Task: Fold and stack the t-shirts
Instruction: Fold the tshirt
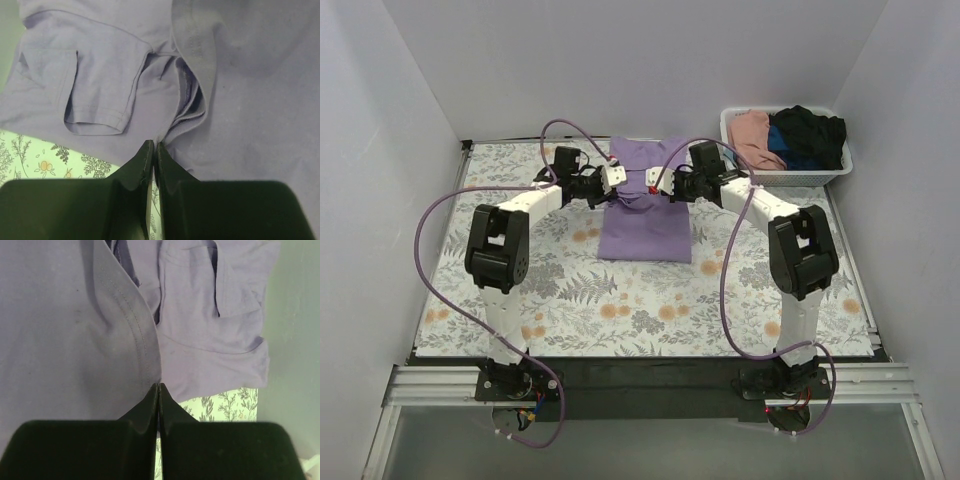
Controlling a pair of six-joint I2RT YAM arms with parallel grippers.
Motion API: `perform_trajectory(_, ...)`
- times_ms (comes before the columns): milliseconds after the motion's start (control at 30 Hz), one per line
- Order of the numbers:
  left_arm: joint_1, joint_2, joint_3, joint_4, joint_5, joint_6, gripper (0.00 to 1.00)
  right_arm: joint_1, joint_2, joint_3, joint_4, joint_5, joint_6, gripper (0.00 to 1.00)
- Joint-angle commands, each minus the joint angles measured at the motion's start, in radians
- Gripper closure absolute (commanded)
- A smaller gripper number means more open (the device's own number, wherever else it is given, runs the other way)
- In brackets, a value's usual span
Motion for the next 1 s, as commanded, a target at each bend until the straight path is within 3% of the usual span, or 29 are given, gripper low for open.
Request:
perform_trajectory(0, 0.007, 0.055, 0.08, 0.014, 0.003, 0.039, 1.0, -0.015, 0.072, 0.079, 0.052, -0.026, -0.028, 0.99)
perform_trajectory(433, 0.015, 0.163, 0.144, 0.085, -0.048, 0.016, 1.0, -0.027, 0.195, 0.156, 0.118, 0.01, -0.034, 0.99)
perform_trajectory(500, 0.015, 0.167, 0.16, 0.088, -0.077, -0.022, 0.94, -0.026, 0.203, 0.176, 0.117, 0.036, -0.019, 0.99)
perform_trajectory(600, 0.021, 0.181, 0.225, 0.096, -0.213, -0.16, 0.81, -0.026, 0.177, 0.214, 0.117, 0.066, 0.027, 0.78)
perform_trajectory(633, 0.026, 0.183, 0.239, 0.096, -0.246, -0.2, 0.74, -0.024, 0.166, 0.222, 0.118, 0.076, 0.043, 0.64)
perform_trajectory(700, 0.044, 0.16, 0.25, 0.096, -0.327, -0.275, 0.66, -0.026, 0.125, 0.231, 0.118, 0.102, 0.061, 0.54)
perform_trajectory(733, 0.05, 0.148, 0.247, 0.096, -0.347, -0.286, 0.57, -0.026, 0.106, 0.228, 0.117, 0.108, 0.087, 0.47)
perform_trajectory(800, 0.075, 0.09, 0.227, 0.084, -0.333, -0.387, 0.54, -0.024, 0.039, 0.199, 0.108, 0.116, 0.112, 0.47)
perform_trajectory(867, 0.093, 0.028, 0.189, 0.007, -0.223, -0.398, 0.55, -0.026, -0.012, 0.161, 0.05, 0.09, 0.148, 0.49)
perform_trajectory(900, 0.099, -0.009, 0.16, -0.021, -0.101, -0.383, 0.54, -0.026, -0.059, 0.15, 0.016, 0.073, 0.162, 0.49)
perform_trajectory(967, 0.096, -0.134, 0.018, -0.077, 0.004, -0.276, 0.53, -0.024, -0.13, 0.116, -0.104, 0.007, 0.172, 0.49)
